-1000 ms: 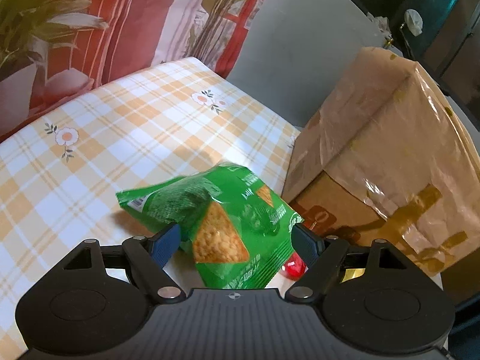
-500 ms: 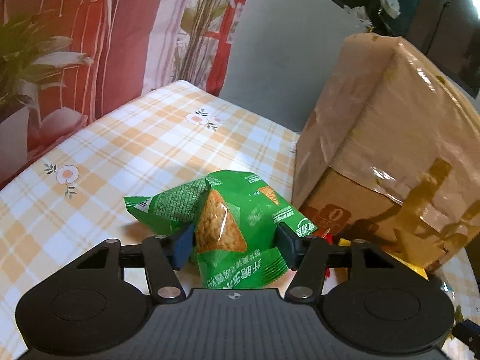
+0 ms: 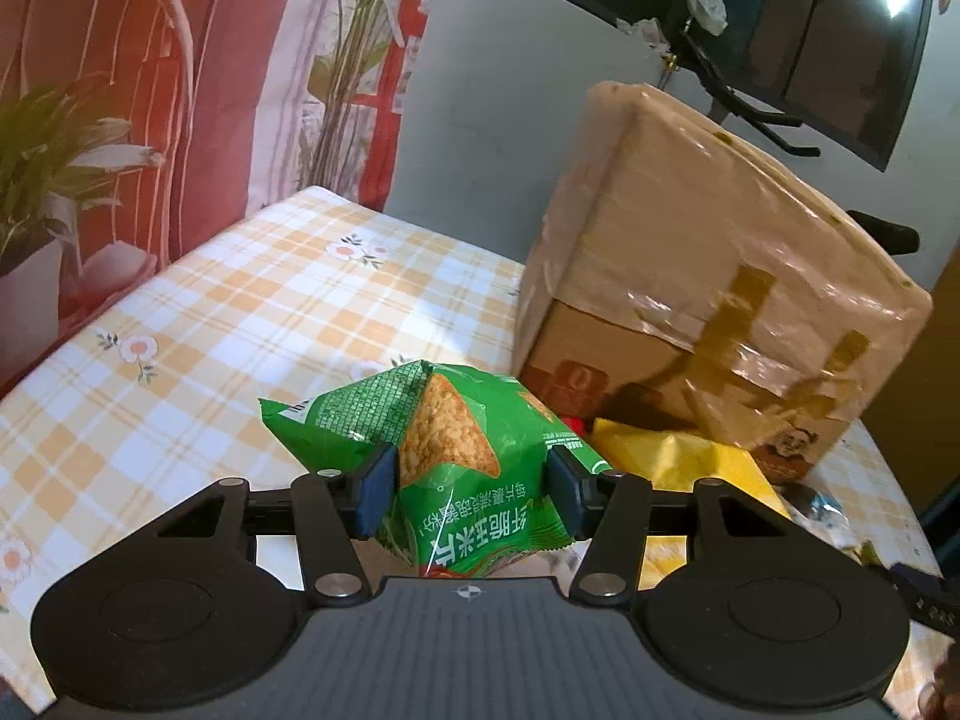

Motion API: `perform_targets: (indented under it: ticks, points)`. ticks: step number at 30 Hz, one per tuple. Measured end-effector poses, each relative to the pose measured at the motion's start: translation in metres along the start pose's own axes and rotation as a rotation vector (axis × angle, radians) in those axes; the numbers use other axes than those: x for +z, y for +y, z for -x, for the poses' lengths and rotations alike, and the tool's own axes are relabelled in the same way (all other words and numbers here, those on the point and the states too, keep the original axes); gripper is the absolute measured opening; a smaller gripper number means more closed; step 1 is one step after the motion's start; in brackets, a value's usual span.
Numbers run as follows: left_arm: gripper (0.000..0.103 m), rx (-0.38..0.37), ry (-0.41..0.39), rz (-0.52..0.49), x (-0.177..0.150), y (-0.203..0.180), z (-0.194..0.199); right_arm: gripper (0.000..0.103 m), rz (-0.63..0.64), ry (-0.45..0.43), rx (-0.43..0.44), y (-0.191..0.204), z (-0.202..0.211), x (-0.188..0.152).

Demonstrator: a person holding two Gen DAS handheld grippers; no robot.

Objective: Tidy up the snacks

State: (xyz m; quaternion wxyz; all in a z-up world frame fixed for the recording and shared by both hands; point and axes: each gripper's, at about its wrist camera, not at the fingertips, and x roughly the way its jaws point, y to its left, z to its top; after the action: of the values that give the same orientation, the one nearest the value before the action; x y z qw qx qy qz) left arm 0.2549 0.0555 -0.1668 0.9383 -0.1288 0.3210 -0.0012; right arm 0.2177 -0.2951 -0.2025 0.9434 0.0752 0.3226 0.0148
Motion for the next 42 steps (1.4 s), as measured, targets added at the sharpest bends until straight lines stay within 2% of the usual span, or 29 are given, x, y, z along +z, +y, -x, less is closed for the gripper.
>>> perform_targets:
  ticks: [4, 8, 10, 16, 18, 24, 28, 30, 35, 42]
  points:
    - [0.057, -0.019, 0.006, -0.01, -0.004, -0.004, 0.003, 0.068, 0.025, 0.001, -0.069, -0.013, -0.006, 0.001]
    - [0.057, -0.023, -0.01, -0.01, -0.004, -0.003, 0.007, 0.085, 0.076, 0.017, -0.121, -0.025, -0.021, 0.002]
    - [0.056, -0.021, -0.016, -0.01, -0.004, -0.003, 0.009, 0.085, 0.088, 0.03, -0.133, -0.03, -0.029, 0.003]
    - [0.056, -0.019, -0.018, -0.013, -0.004, -0.004, 0.013, 0.085, 0.04, 0.085, -0.132, -0.042, -0.053, 0.005]
    - [0.055, -0.018, -0.022, -0.014, -0.004, -0.004, 0.014, 0.088, 0.053, 0.081, -0.128, -0.039, -0.055, 0.005]
    - [0.054, -0.023, -0.028, -0.013, -0.004, -0.004, 0.015, 0.088, 0.08, 0.061, -0.107, -0.032, -0.051, -0.003]
    - [0.052, -0.034, -0.024, -0.017, -0.006, -0.004, 0.016, 0.082, 0.099, 0.046, -0.108, -0.027, -0.047, -0.006]
    - [0.052, -0.04, -0.026, -0.019, -0.006, -0.004, 0.017, 0.07, 0.11, 0.031, -0.1, -0.025, -0.044, -0.007]
    - [0.051, -0.054, -0.029, -0.018, -0.007, -0.003, 0.017, 0.052, 0.11, 0.02, -0.076, -0.027, -0.042, -0.007]
    - [0.051, -0.063, 0.011, -0.037, -0.011, -0.005, 0.011, 0.051, 0.117, 0.019, -0.06, -0.027, -0.041, -0.008]
